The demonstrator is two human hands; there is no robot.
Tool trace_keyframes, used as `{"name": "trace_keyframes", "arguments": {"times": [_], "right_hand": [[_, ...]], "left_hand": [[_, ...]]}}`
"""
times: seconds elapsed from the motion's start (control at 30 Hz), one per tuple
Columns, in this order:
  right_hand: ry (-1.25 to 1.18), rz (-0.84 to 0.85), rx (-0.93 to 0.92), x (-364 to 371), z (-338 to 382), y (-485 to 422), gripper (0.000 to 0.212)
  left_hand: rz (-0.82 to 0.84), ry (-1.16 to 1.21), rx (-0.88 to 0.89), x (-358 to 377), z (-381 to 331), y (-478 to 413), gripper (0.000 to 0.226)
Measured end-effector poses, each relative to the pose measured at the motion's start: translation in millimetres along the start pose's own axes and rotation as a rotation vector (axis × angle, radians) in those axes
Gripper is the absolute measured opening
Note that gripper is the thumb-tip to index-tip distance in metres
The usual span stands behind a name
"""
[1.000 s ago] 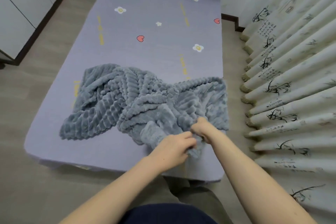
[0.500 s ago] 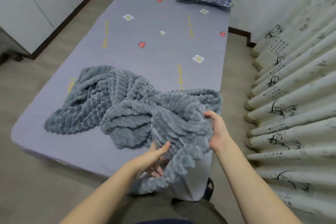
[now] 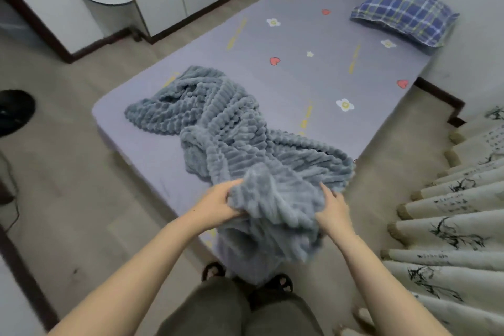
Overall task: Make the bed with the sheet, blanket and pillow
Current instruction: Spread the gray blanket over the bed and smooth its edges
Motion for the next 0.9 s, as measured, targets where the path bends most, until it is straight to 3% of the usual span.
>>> {"name": "trace_keyframes", "arguments": {"times": [0.07, 0.1, 0.17, 0.23, 0.3, 0.4, 0.43, 0.47, 0.53, 0.6, 0.67, 0.73, 0.9], "right_hand": [[0.291, -0.002, -0.385, 6, 69, 5, 0.098], [0.444, 0.032, -0.578, 18, 106, 13, 0.101], [0.7, 0.166, -0.804, 52, 155, 28, 0.082], [0.658, 0.367, -0.745, 77, 176, 41, 0.067], [0.605, 0.46, -0.806, 97, 191, 62, 0.043], [0.881, 0.535, -0.908, 139, 197, 68, 0.034], [0.982, 0.559, -0.857, 145, 198, 60, 0.031], [1.089, 0.537, -0.782, 146, 200, 51, 0.033], [1.142, 0.431, -0.701, 136, 212, 39, 0.058], [1.104, 0.368, -0.819, 134, 232, 45, 0.071], [1.185, 0.507, -0.9, 144, 235, 56, 0.062], [1.139, 0.672, -0.823, 143, 224, 60, 0.051], [0.949, 0.772, -0.791, 104, 208, 43, 0.035]], "left_hand": [[0.001, -0.259, 0.065, -1, -29, 24, 0.013], [-0.007, -0.328, 0.129, -2, -45, 34, 0.016], [-0.007, -0.378, 0.224, -6, -70, 55, 0.016], [-0.062, -0.404, 0.261, -20, -79, 77, 0.015], [-0.125, -0.434, 0.206, -37, -67, 98, 0.015], [-0.162, -0.437, 0.129, -48, -40, 123, 0.014], [-0.181, -0.443, 0.136, -46, -38, 129, 0.018], [-0.195, -0.444, 0.148, -43, -38, 133, 0.021], [-0.195, -0.424, 0.188, -30, -46, 135, 0.02], [-0.18, -0.427, 0.241, -13, -60, 130, 0.016], [-0.172, -0.43, 0.252, -2, -70, 120, 0.012], [-0.213, -0.464, 0.222, -1, -74, 112, 0.014], [-0.452, -0.474, 0.055, -17, -77, 99, 0.03]]}}
Point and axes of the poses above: each hand's wrist, its own y-axis away from the middle knuckle, its own x-axis out of the palm, z = x × y, the point moved 8 cm from there along -y, towards the middle knuckle, and after that the axes turned 15 degrees about z, right-handed, at the moved point
